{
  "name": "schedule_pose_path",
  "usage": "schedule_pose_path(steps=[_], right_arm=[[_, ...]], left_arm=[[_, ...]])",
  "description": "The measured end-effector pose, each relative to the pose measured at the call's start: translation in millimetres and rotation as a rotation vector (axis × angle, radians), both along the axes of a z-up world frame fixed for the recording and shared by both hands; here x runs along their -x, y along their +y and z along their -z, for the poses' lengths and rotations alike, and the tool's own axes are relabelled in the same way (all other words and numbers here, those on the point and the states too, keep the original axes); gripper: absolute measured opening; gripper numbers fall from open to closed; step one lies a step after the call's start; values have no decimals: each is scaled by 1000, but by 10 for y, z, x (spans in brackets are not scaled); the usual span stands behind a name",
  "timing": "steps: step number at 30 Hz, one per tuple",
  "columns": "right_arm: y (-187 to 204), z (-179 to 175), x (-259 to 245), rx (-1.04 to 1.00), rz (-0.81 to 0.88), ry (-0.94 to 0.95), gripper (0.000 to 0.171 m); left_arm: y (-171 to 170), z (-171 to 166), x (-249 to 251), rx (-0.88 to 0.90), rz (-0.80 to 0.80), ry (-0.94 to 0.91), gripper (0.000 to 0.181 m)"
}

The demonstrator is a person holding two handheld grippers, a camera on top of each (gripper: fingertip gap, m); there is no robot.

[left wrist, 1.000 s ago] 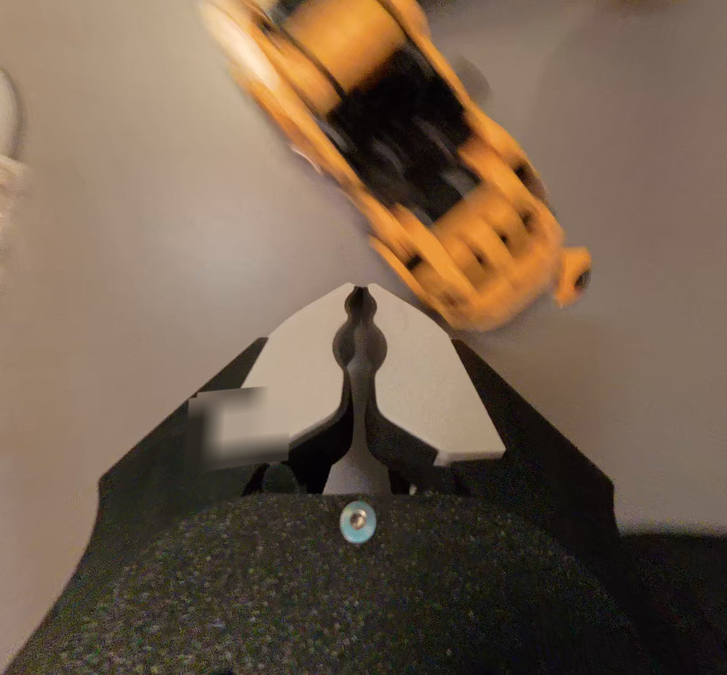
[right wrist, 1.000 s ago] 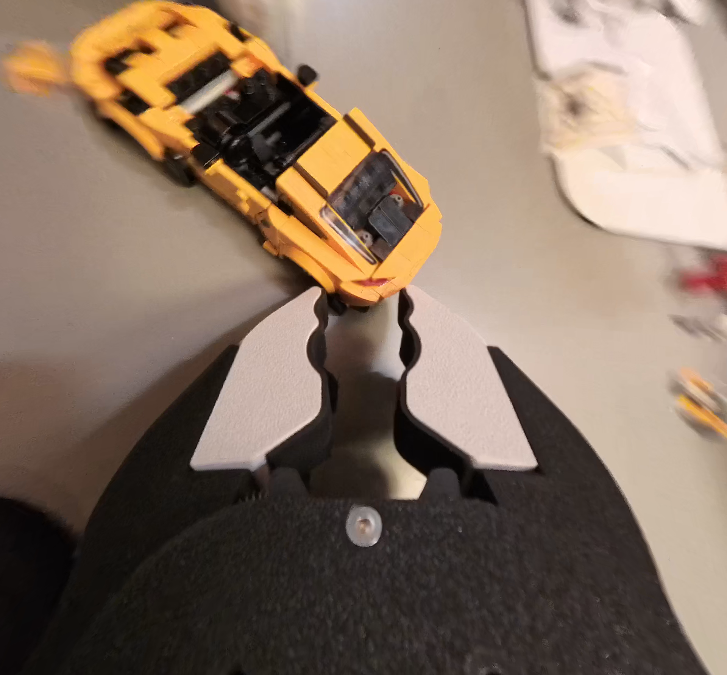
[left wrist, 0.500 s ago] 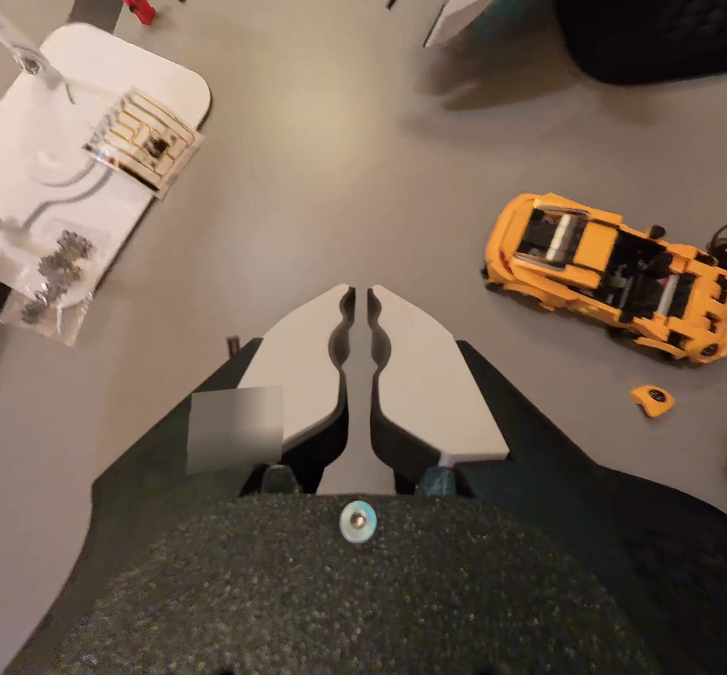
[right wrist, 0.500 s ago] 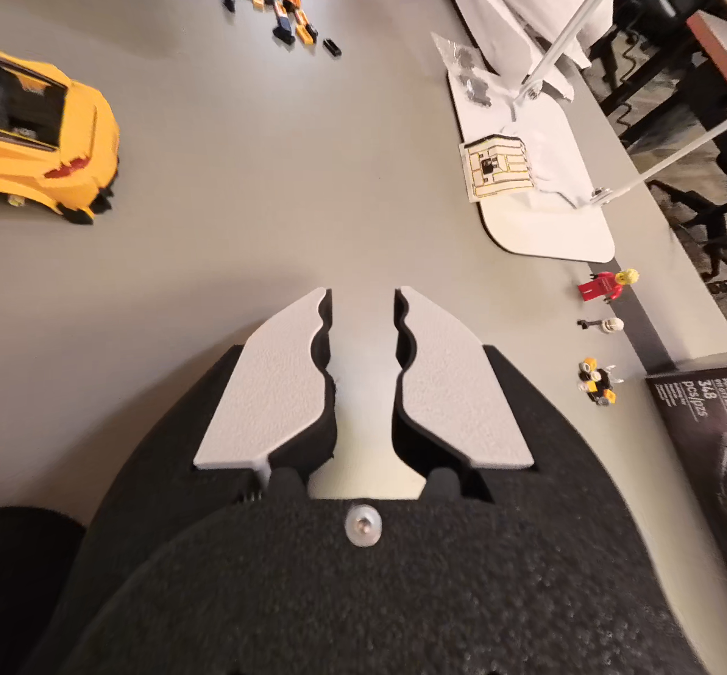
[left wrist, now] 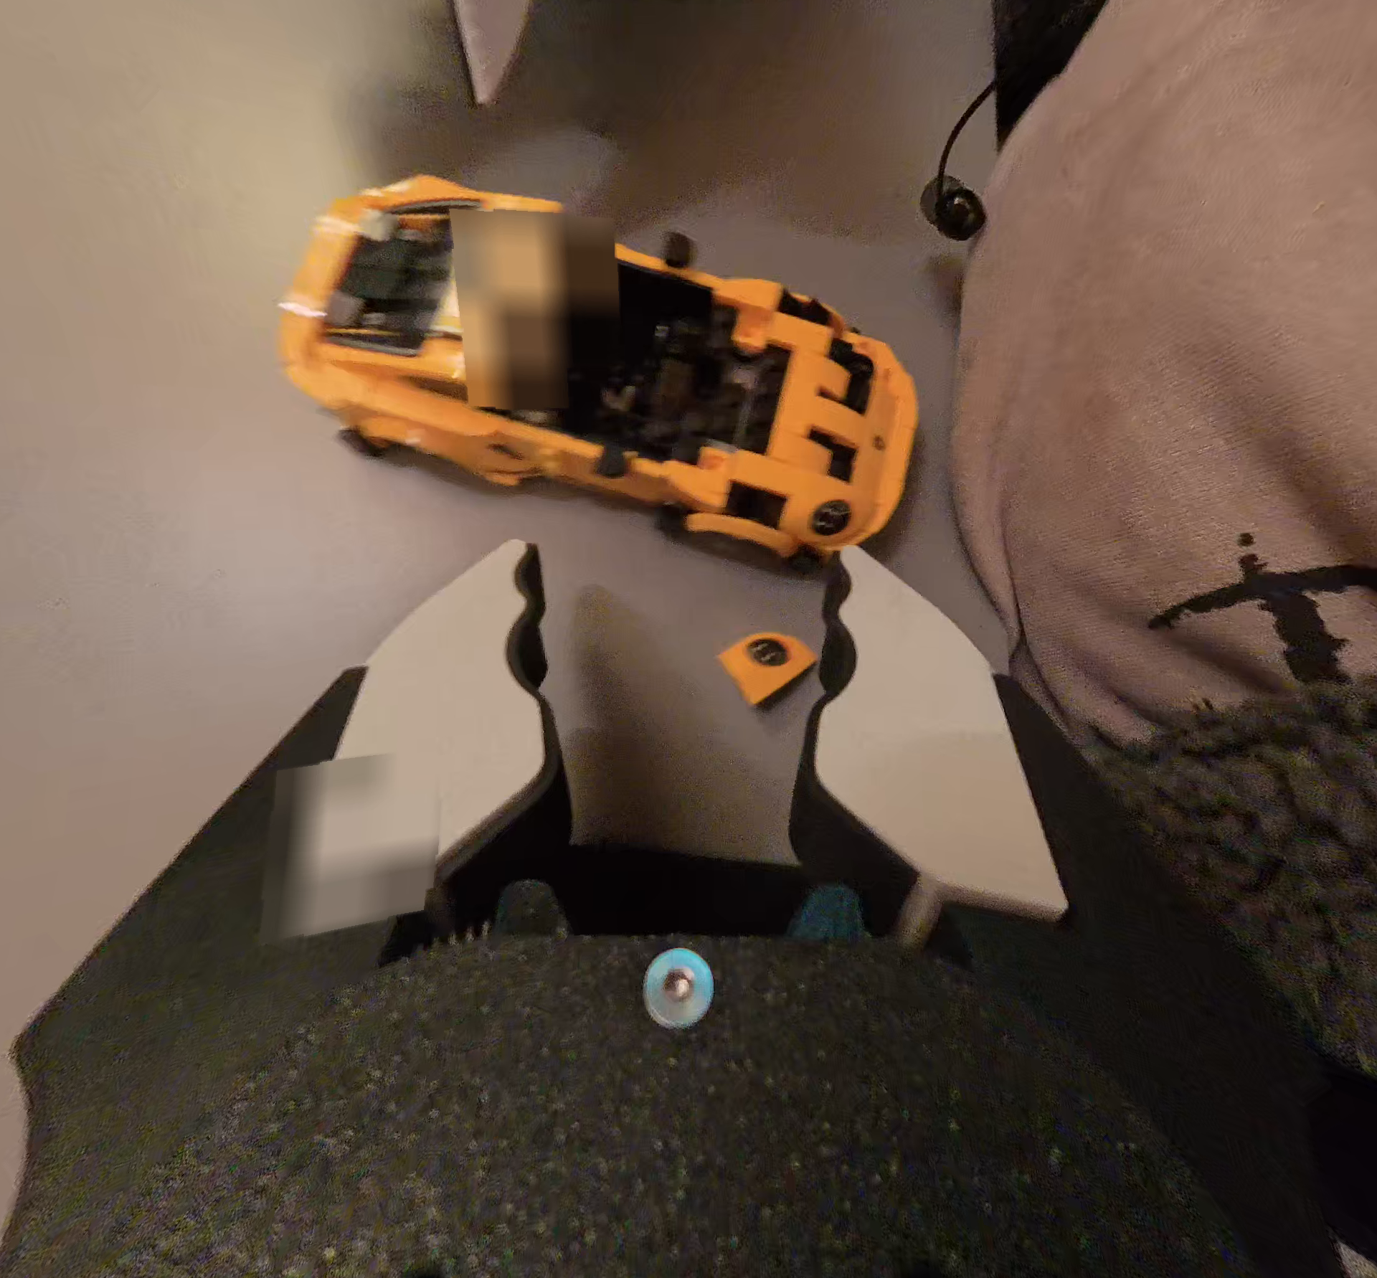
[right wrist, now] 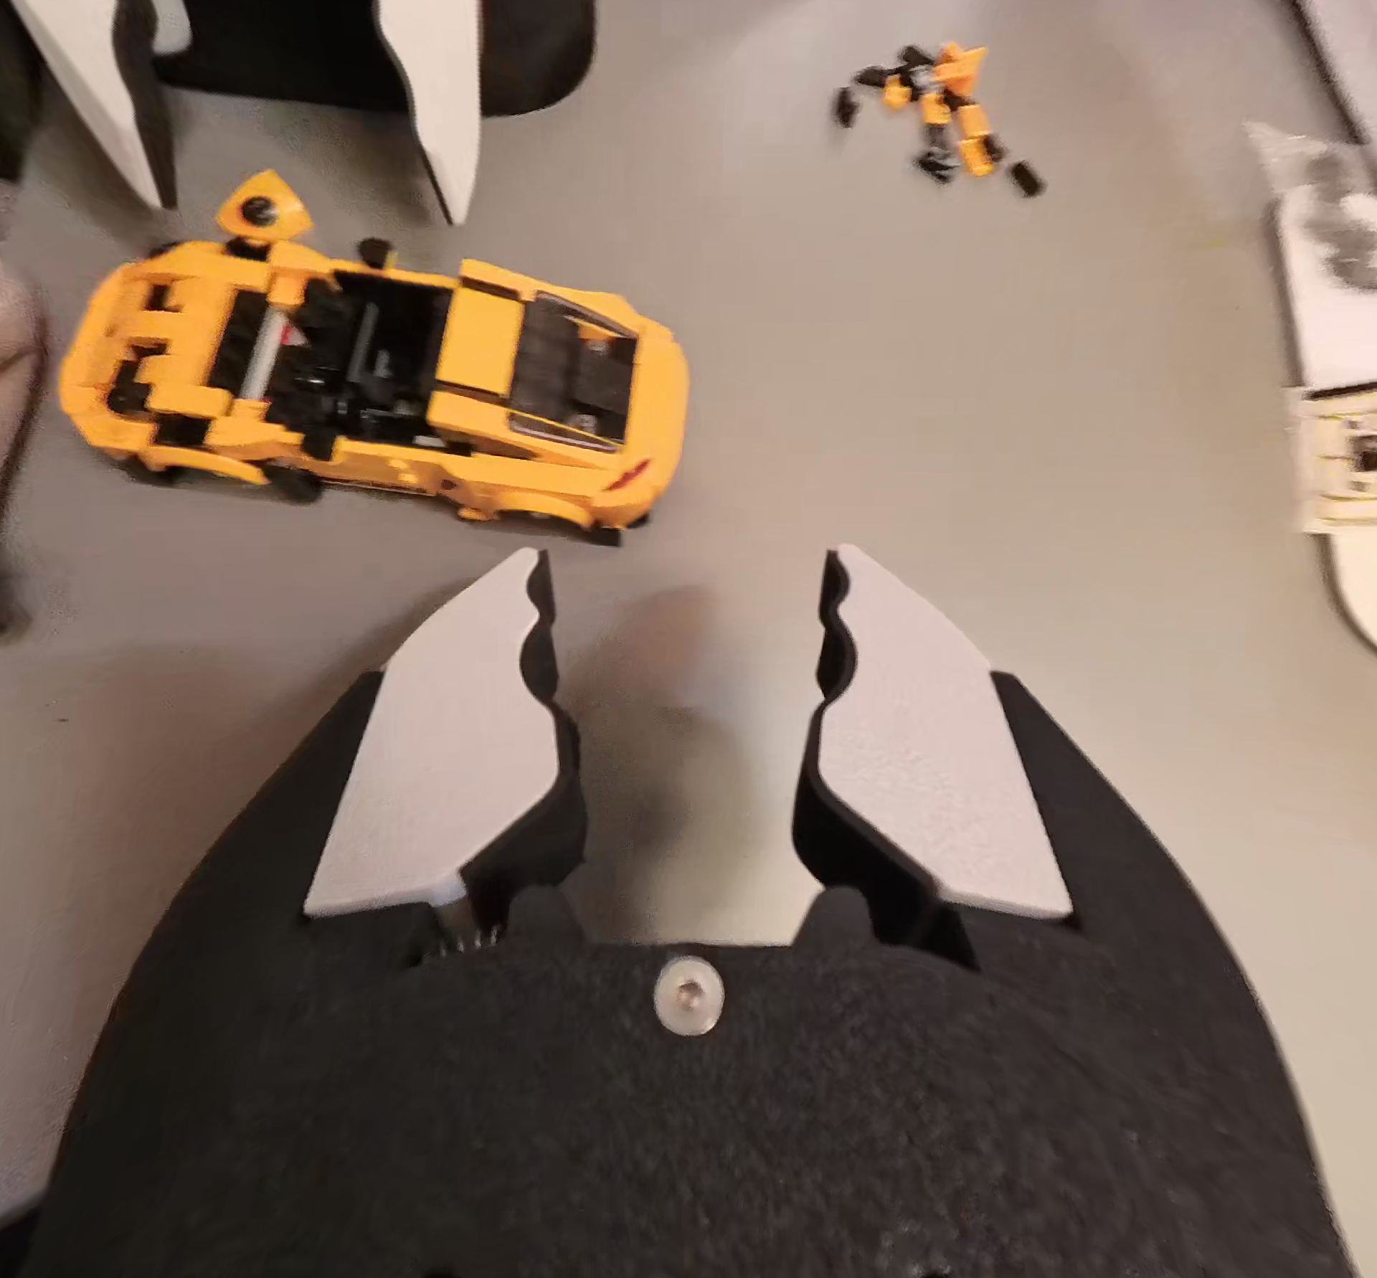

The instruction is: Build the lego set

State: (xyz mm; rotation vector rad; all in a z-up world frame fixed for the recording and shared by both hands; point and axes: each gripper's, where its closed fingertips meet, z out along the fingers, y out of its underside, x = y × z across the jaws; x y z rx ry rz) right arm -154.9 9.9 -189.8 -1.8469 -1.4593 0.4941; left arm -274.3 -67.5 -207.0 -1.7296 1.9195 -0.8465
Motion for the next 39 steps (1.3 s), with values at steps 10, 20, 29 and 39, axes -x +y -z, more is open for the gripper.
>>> schedule_pose_path(steps=[10, 20, 29, 39], right_arm=[[-298, 263, 347, 186, -124, 30, 80], [-6, 316, -133, 79, 90, -101, 75], [292, 331, -499, 57, 226, -118, 71], [582, 238, -913, 23, 493, -83, 73]], left_arm=[[-126, 171, -174, -208, 25, 38, 83], [192, 183, -503, -190, 209, 63, 68], [537, 215, -794, -117, 311, 71, 69], [1123, 80, -682, -110, 217, 49, 80]])
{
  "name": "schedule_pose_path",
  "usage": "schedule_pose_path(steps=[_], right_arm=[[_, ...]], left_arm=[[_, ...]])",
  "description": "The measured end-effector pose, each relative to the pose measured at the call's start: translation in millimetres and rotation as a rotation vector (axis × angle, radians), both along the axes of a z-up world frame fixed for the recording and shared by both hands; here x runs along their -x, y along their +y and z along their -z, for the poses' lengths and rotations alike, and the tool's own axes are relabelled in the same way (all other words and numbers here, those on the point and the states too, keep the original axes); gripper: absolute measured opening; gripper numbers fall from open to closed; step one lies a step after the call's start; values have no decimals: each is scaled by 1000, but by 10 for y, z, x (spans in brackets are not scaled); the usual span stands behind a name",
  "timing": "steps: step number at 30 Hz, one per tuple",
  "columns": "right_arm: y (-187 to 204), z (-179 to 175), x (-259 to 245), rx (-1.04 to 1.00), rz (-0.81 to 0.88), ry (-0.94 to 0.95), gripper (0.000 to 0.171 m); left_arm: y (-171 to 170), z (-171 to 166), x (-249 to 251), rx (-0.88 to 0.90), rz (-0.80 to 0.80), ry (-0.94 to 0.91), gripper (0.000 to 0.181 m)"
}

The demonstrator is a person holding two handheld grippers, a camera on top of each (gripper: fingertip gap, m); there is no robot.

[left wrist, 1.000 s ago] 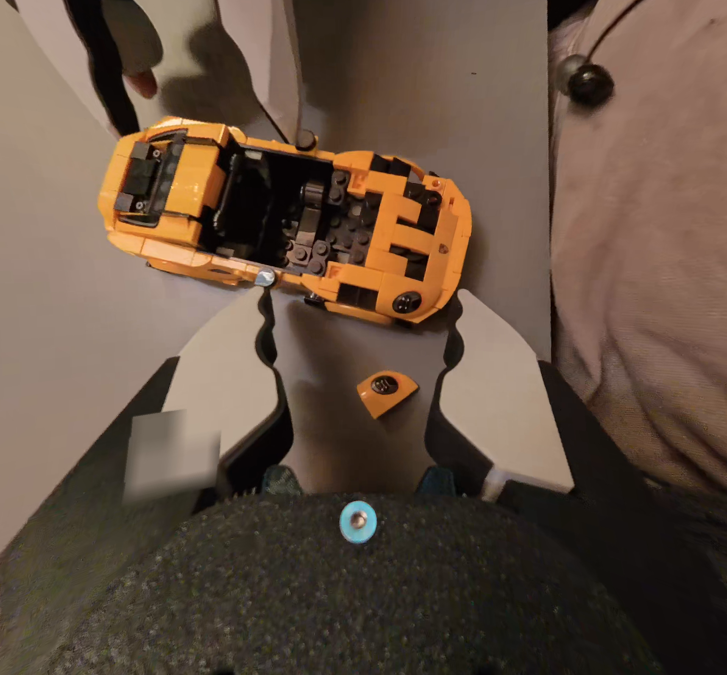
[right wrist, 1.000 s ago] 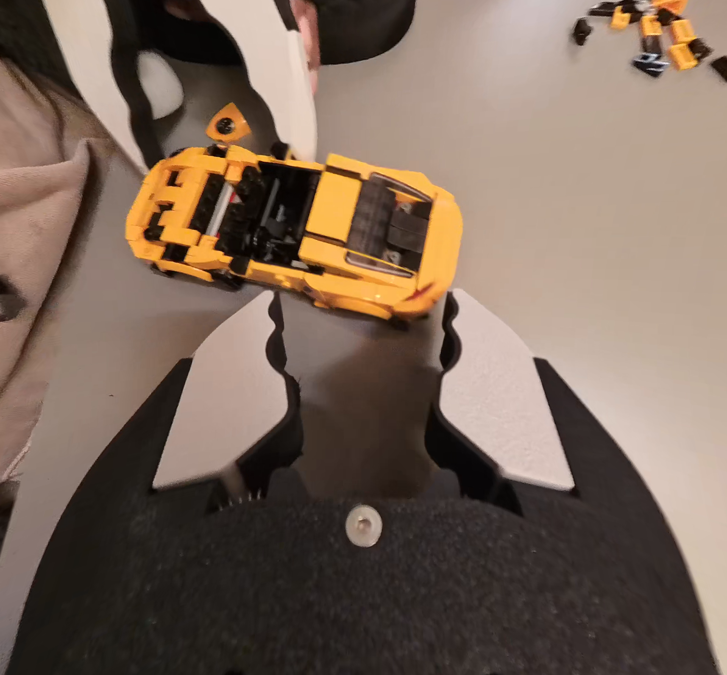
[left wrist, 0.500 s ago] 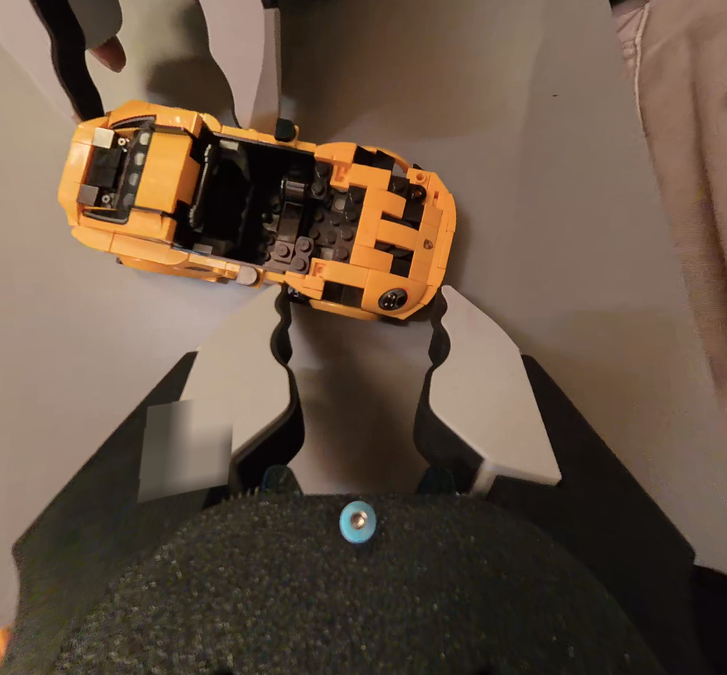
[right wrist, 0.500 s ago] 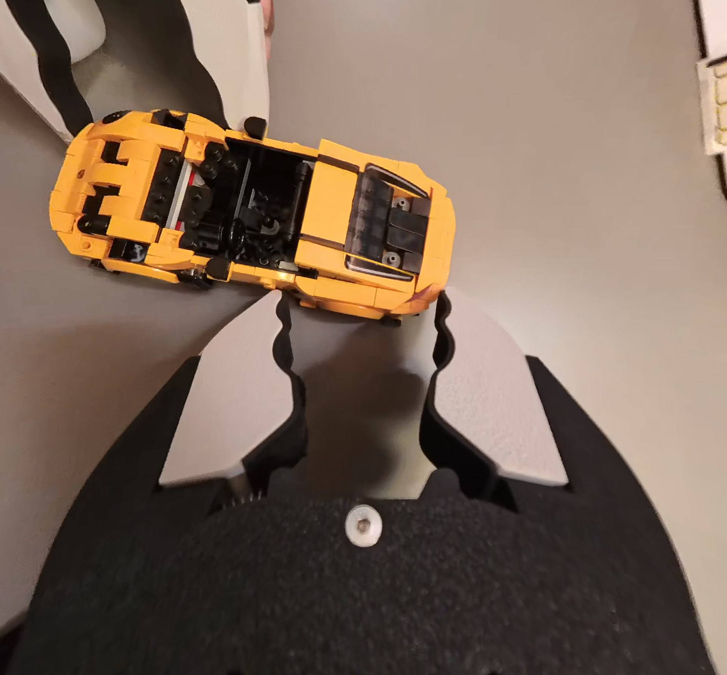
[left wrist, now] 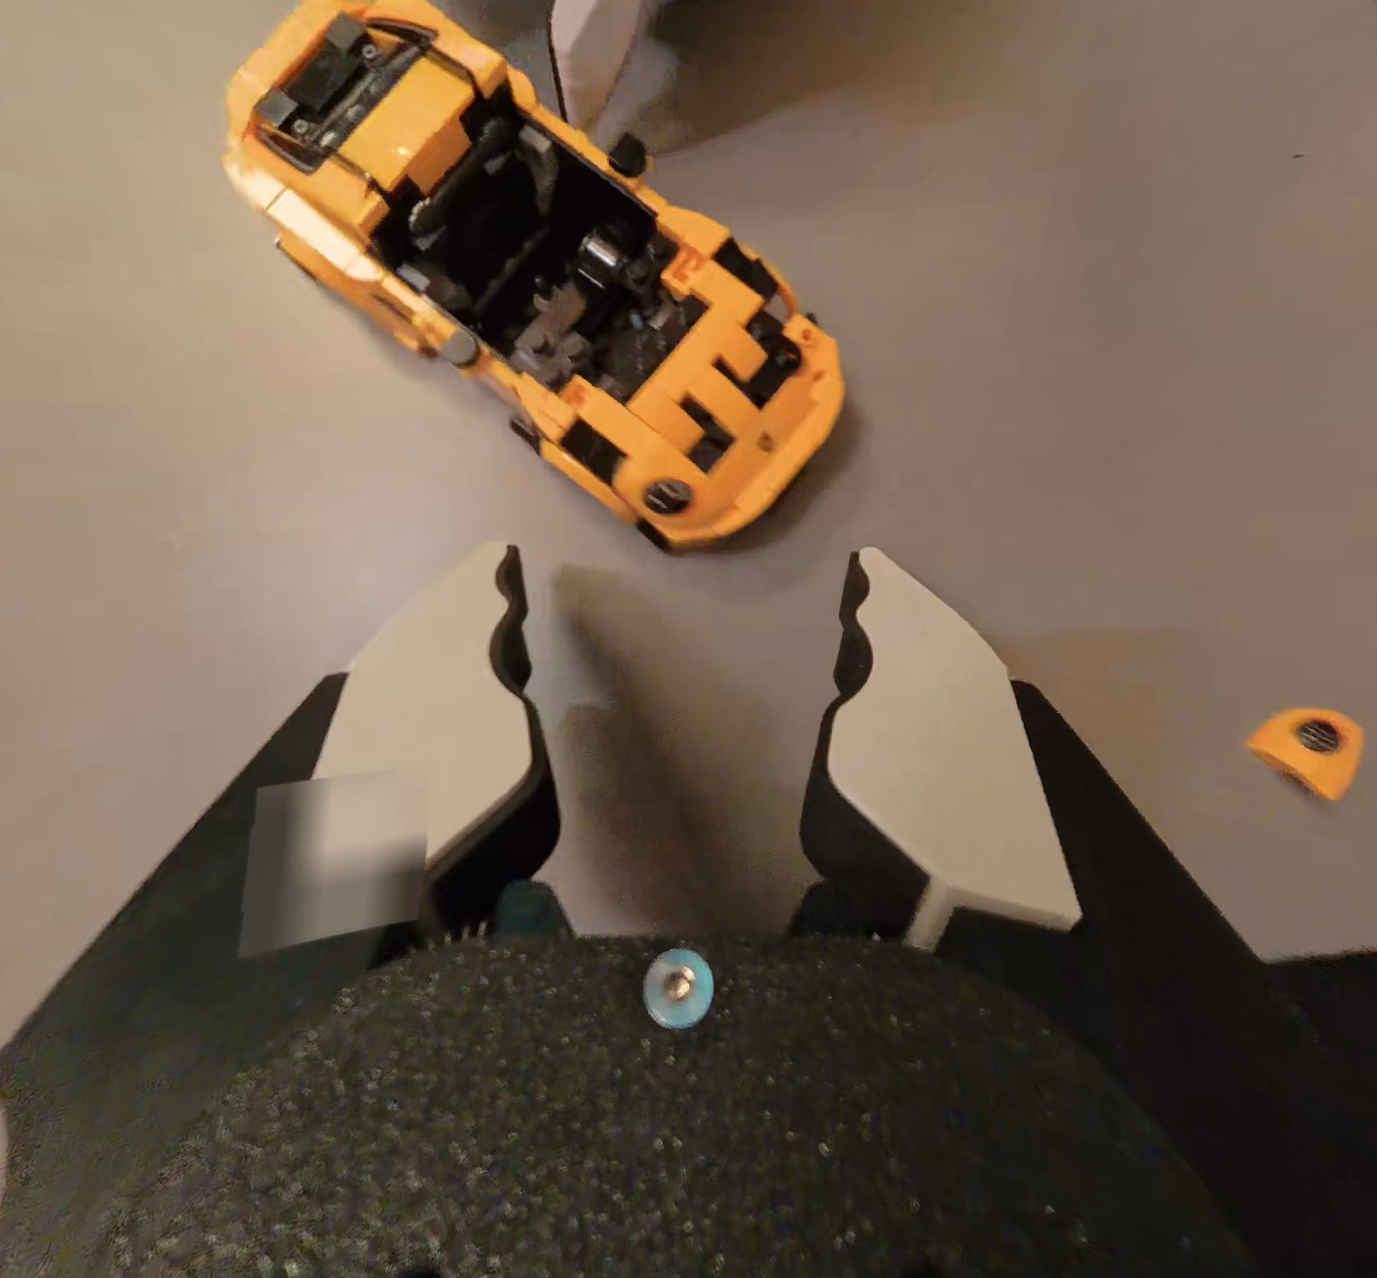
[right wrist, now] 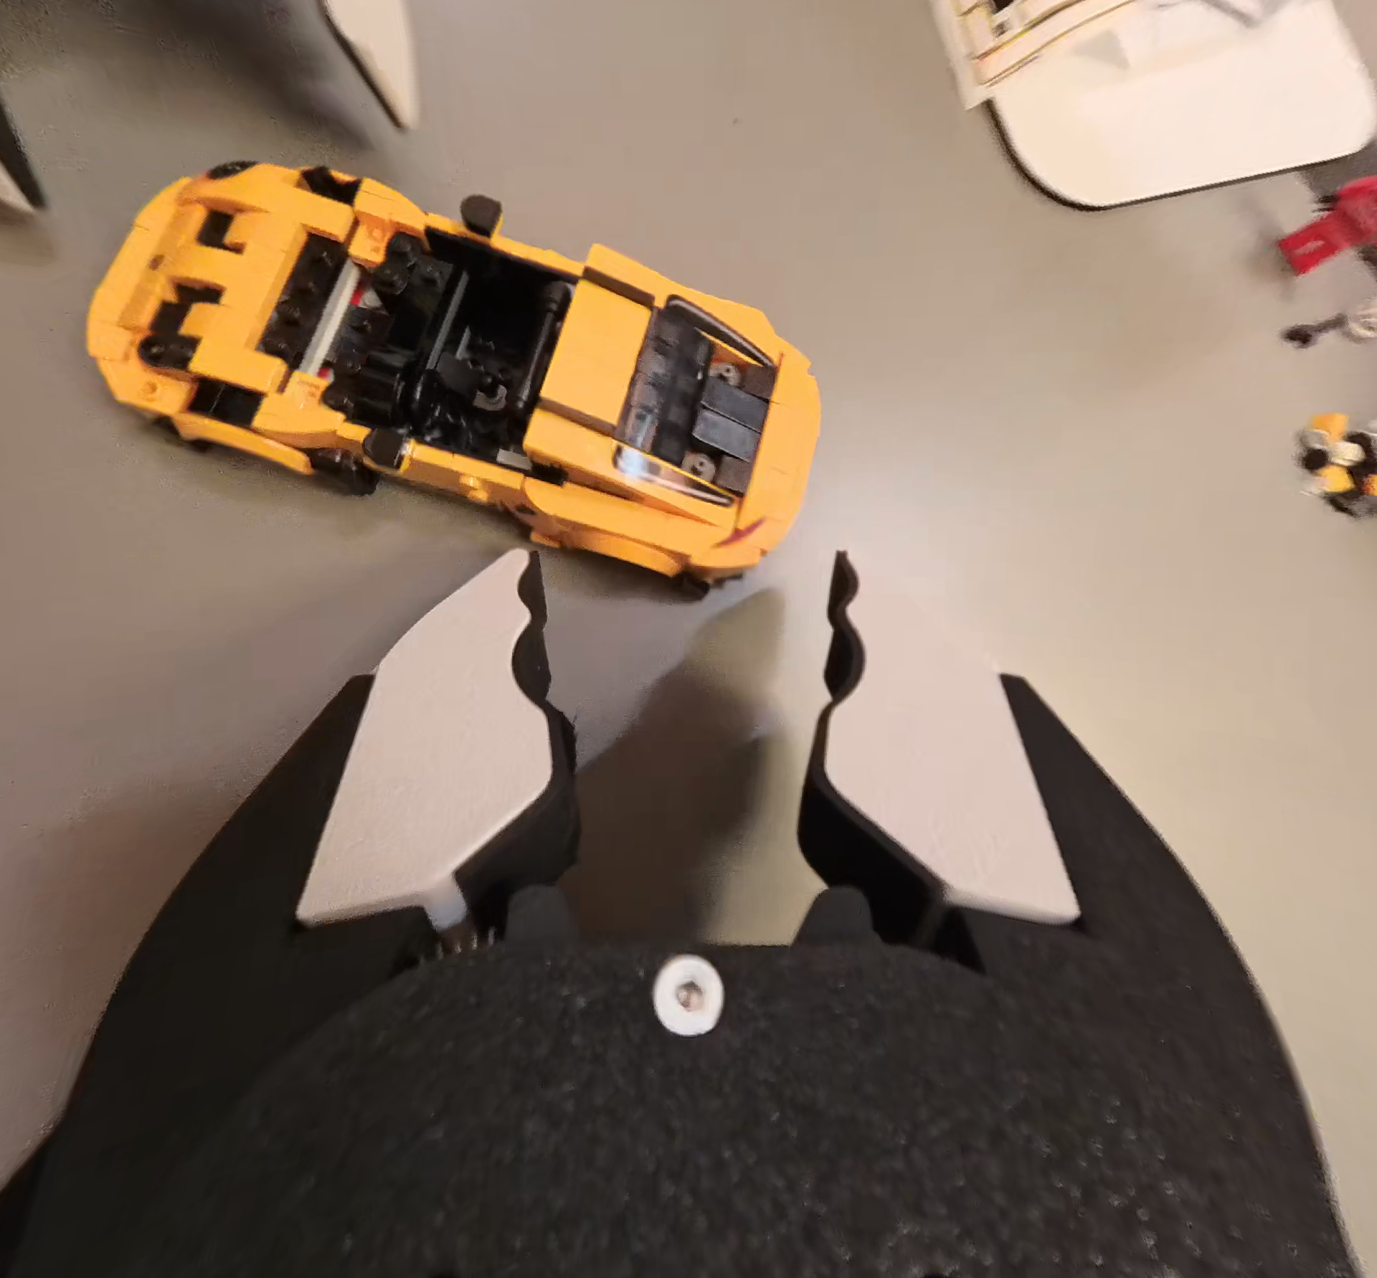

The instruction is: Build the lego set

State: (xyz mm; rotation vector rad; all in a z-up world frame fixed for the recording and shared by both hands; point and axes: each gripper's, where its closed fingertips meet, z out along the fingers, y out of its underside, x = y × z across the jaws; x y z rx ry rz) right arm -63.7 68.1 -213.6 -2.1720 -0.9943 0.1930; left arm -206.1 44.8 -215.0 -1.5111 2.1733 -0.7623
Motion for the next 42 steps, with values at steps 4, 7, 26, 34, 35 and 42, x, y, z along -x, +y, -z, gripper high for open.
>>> schedule_pose_path(steps=[4, 7, 26, 34, 35, 42], right_arm=[[-218, -320, -89, -90, 39, 68, 65], [-502, -329, 70, -67, 17, 37, 57], [-1302, -205, 1072, -32, -142, 24, 49], [-1458, -224, 1634, -79, -672, -2, 36], [-1427, -224, 1732, -65, -742, -14, 35], [-1351, -39, 2405, 132, -1177, -164, 34]], left_arm=[[-375, -247, 489, 51, -24, -41, 58], [-809, -260, 806, 65, 4, -15, 42], [-1222, 91, 520, -66, 149, 20, 24], [-902, -385, 876, -46, -94, -119, 30], [-926, -361, 980, -45, -106, -92, 29], [-1161, -249, 1429, -13, -159, -31, 23]])
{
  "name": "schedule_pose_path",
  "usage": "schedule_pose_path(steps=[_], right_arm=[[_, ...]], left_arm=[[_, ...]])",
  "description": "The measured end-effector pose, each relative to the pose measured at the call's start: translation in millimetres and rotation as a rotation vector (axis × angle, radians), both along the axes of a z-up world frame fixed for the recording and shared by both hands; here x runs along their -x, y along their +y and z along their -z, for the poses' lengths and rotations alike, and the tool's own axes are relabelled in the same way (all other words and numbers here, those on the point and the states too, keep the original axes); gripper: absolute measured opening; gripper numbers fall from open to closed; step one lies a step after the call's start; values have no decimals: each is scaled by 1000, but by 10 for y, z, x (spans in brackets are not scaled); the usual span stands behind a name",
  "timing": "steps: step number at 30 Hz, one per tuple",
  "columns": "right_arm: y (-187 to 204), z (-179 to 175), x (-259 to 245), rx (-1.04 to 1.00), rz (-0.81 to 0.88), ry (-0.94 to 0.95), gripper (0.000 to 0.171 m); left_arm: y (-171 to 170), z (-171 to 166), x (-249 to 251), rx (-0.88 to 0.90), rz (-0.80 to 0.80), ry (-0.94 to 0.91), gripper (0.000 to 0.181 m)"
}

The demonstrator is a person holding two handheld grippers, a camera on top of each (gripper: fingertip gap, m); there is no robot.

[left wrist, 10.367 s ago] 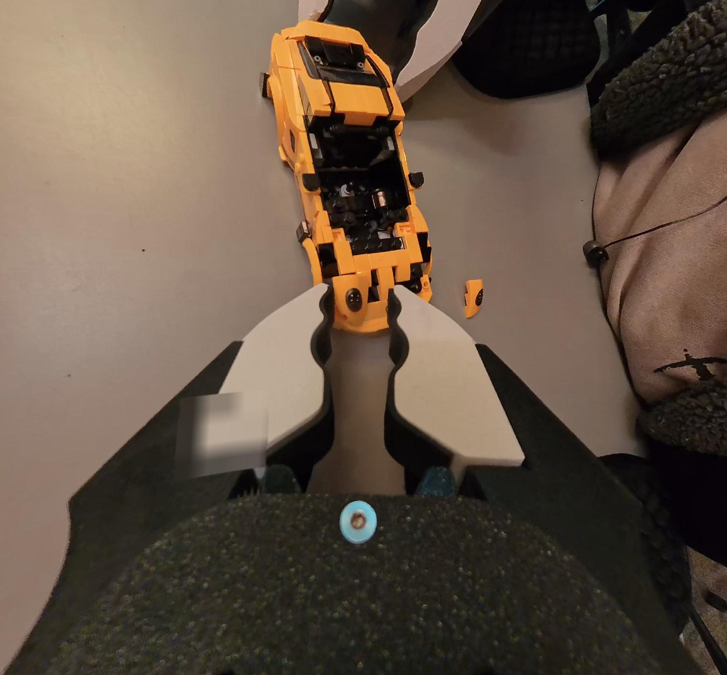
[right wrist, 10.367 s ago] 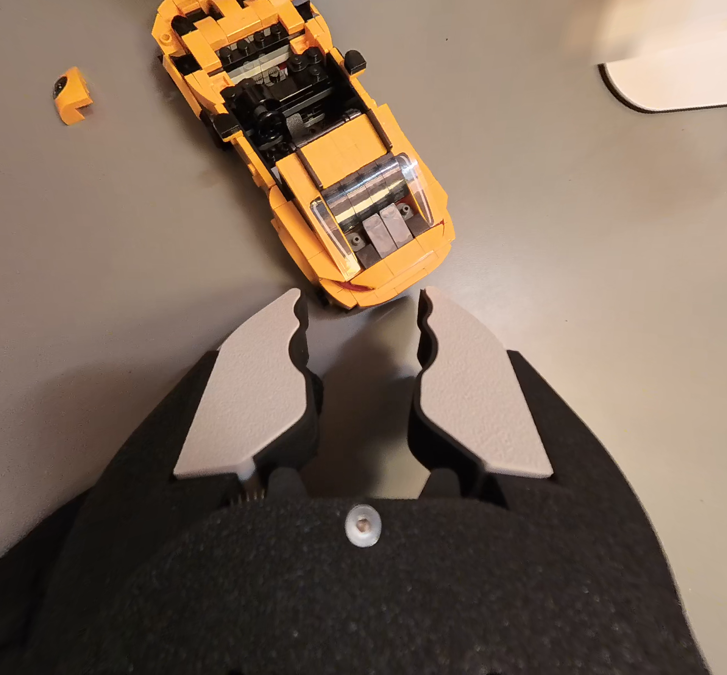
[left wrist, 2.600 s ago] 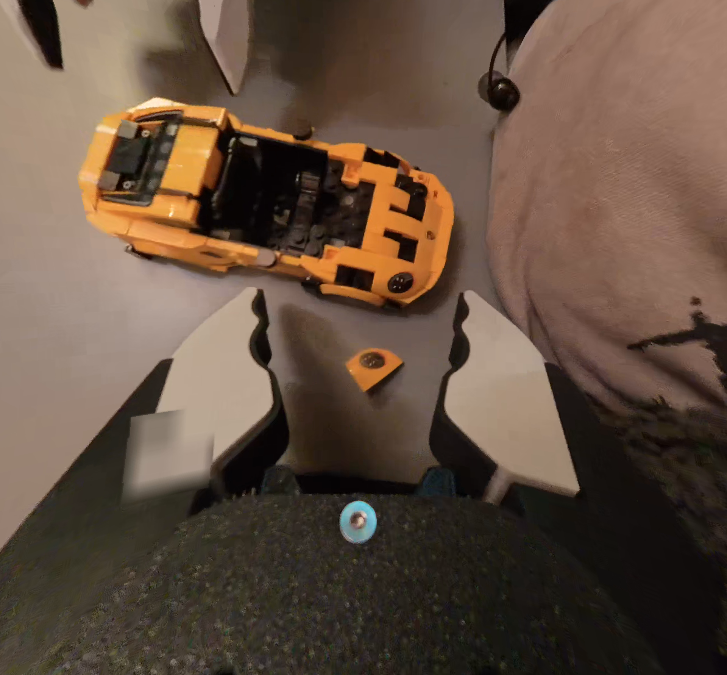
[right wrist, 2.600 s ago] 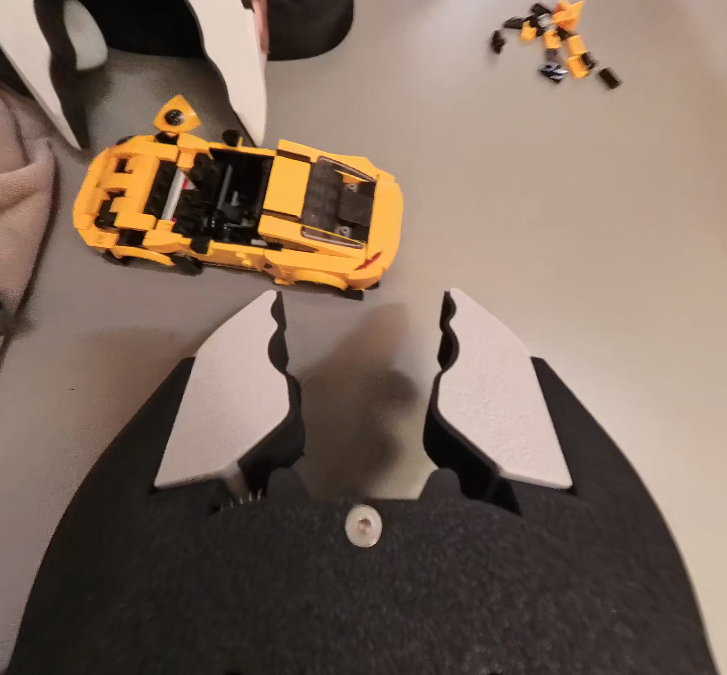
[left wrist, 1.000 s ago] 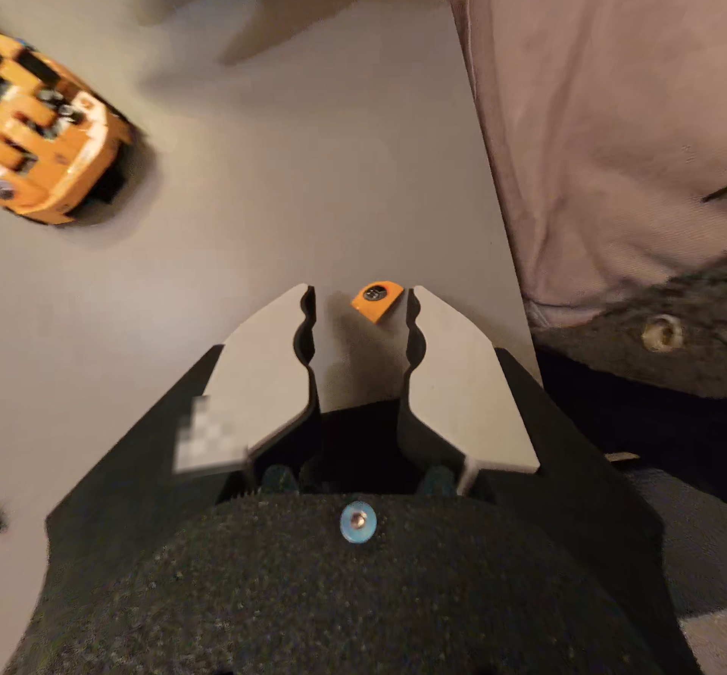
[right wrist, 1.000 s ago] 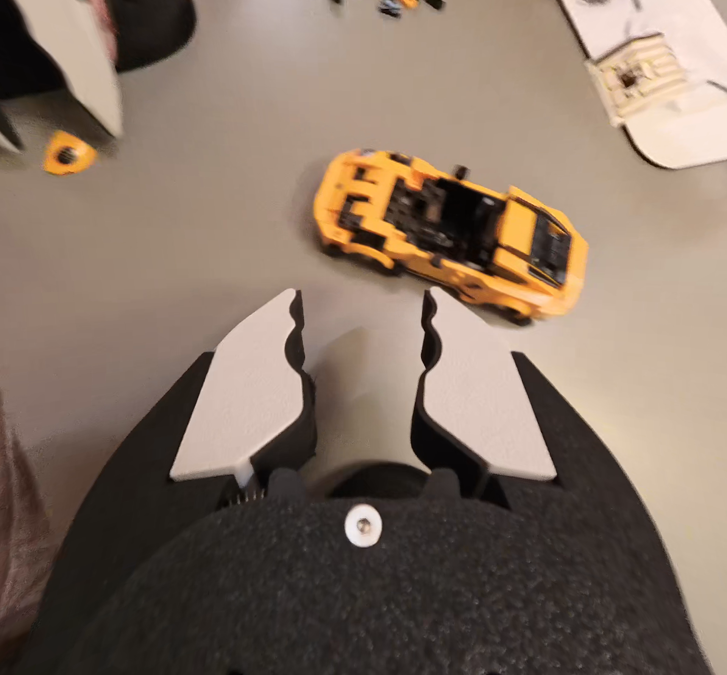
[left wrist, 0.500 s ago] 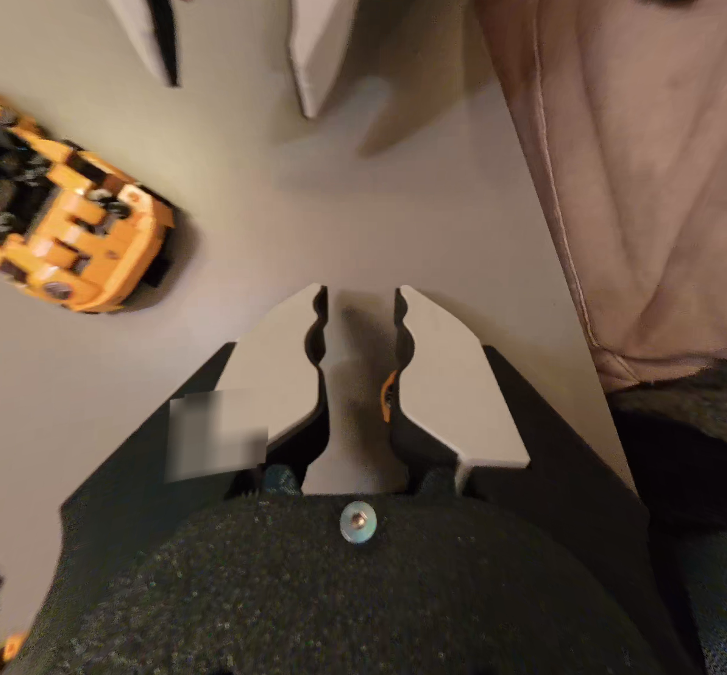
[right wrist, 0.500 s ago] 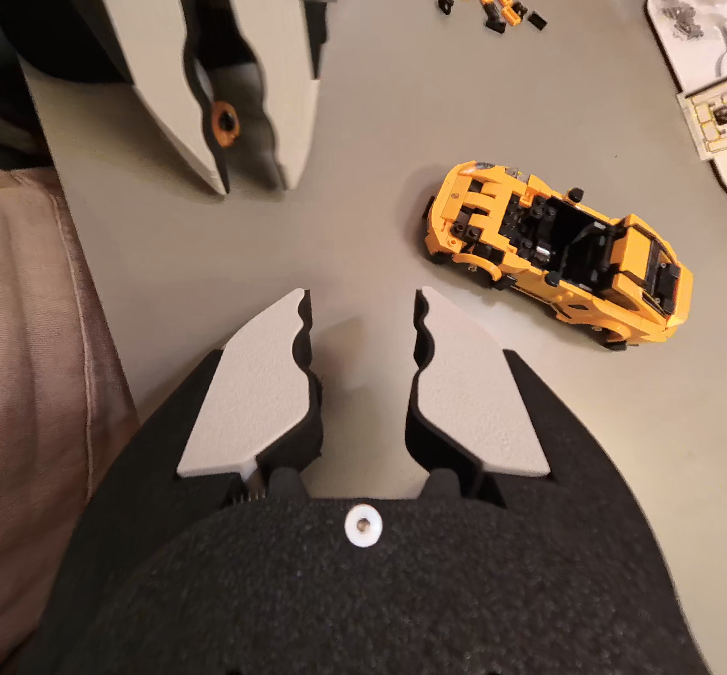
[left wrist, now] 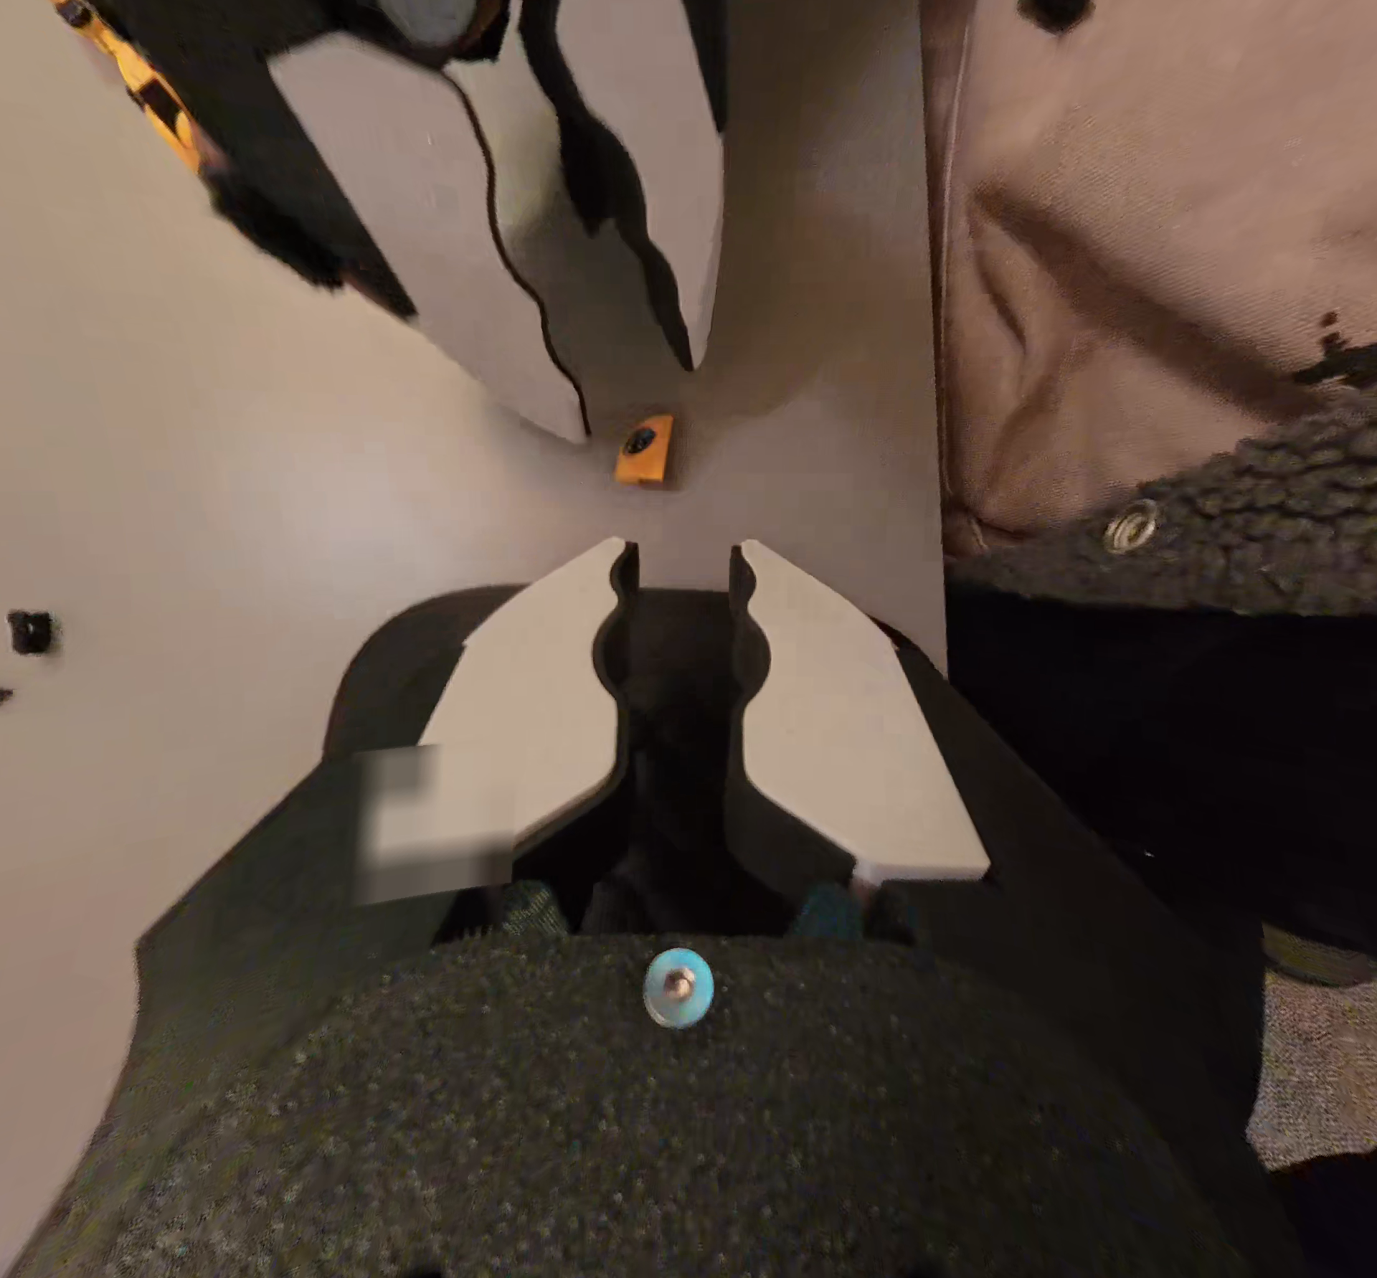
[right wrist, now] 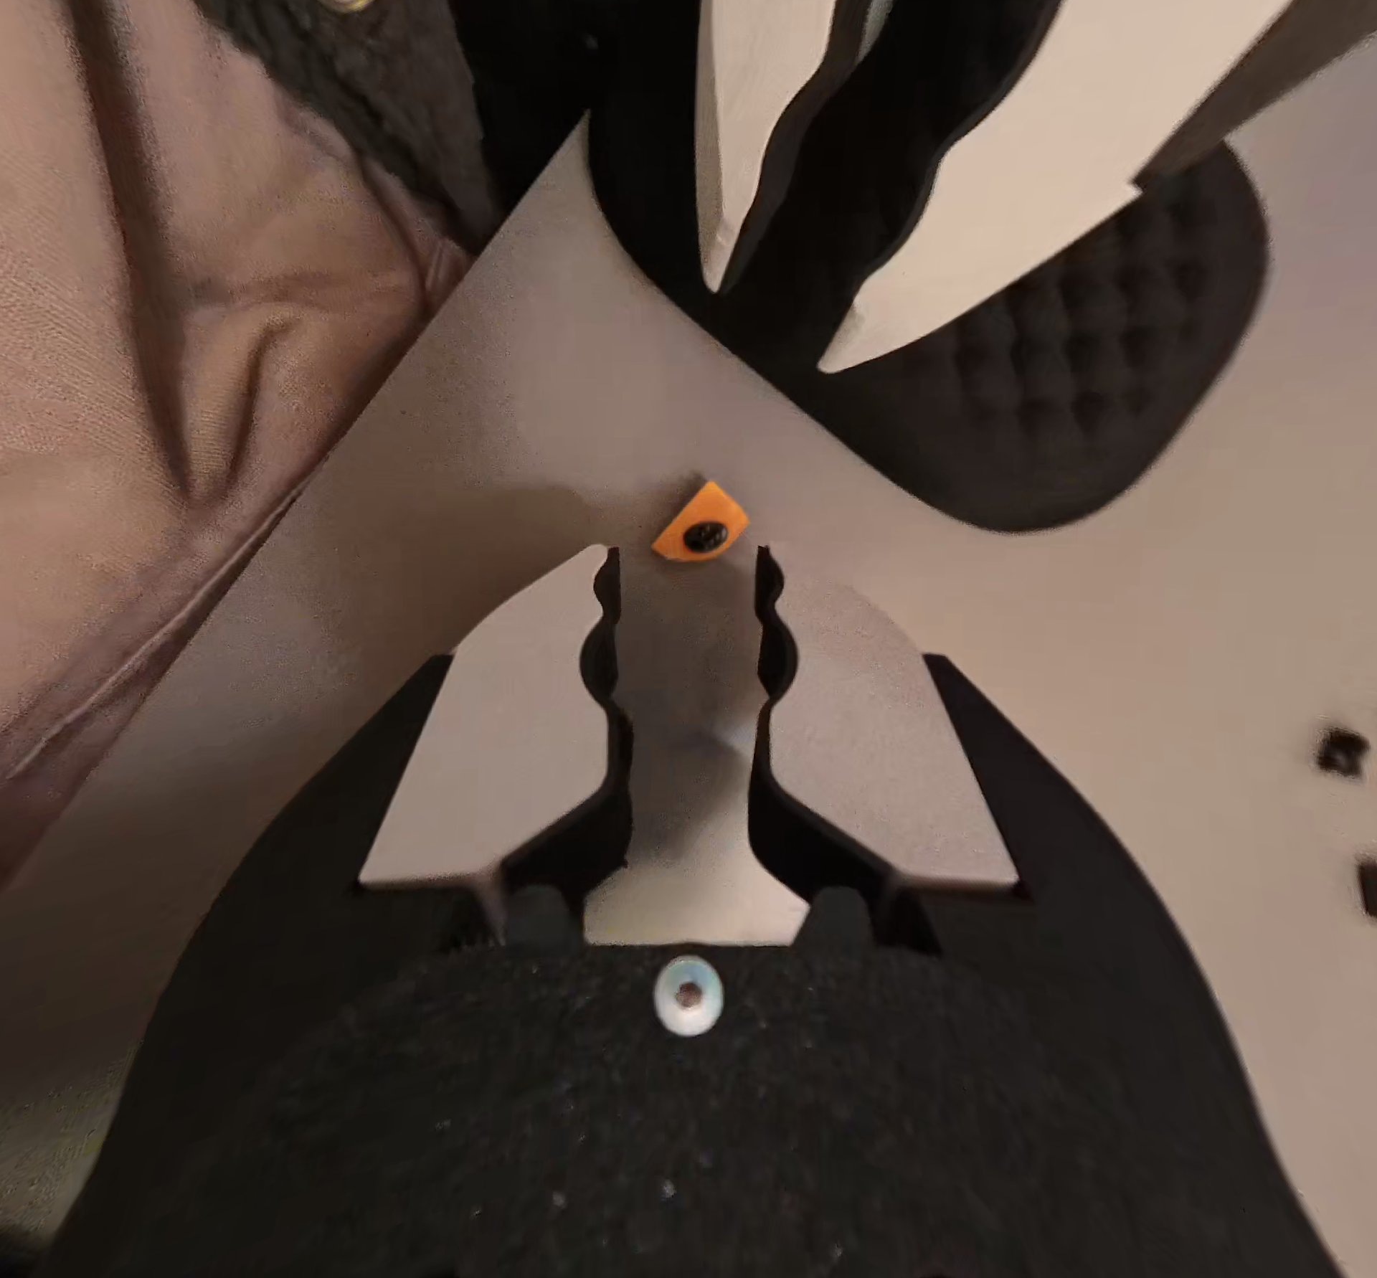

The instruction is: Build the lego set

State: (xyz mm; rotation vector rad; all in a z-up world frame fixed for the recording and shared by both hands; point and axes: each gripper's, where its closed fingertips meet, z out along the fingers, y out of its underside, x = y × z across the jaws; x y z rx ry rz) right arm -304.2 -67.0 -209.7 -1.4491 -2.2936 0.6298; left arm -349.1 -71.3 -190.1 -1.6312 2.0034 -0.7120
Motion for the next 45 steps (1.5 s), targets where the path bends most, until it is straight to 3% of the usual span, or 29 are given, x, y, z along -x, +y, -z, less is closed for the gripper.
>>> schedule_pose_path(steps=[4, 7, 10, 15, 17, 19, 22, 24, 27, 31, 34, 40, 44, 45], right_arm=[[-3, 153, 107, 37, -87, -94, 30], [34, 169, 77, 68, 5, -109, 24], [224, 121, -153, 4, 323, -86, 23], [513, -10, -1199, -52, 1211, -20, 23], [515, 44, -1541, -88, 1411, -23, 23], [547, 91, -1593, -77, 1507, 23, 25], [471, 141, -1393, 15, 1475, 91, 45], [411, 91, -1454, -11, 1426, 115, 48], [324, -45, -1592, -31, 1295, 148, 34], [330, -52, -1577, -128, 968, 103, 22], [443, 20, -1568, -105, 857, 51, 16], [456, 174, -1621, 5, 832, -10, 2], [382, 170, -1408, -23, 933, 36, 7], [356, 162, -1370, -13, 959, 52, 15]], left_arm=[[-21, 10, 128, 32, -36, -47, 19], [1, -6, 99, 34, -73, -113, 17], [86, -67, -4, 24, -148, -197, 16], [278, -103, -162, -12, -208, -238, 16], [375, -117, -302, -16, -201, -229, 16], [471, -112, -485, 1, -188, -194, 19], [649, -19, -743, 15, -149, -126, 26], [749, 89, -861, 52, -124, -79, 35], [967, 231, -1024, 49, -92, -27, 45], [1193, 366, -1343, -1, 35, -3, 67], [1169, 368, -1497, 56, 119, -9, 66], [962, 378, -1546, 51, 174, -39, 57], [857, 379, -1555, 69, 204, -64, 56], [863, 378, -1552, 67, 204, -68, 55]])
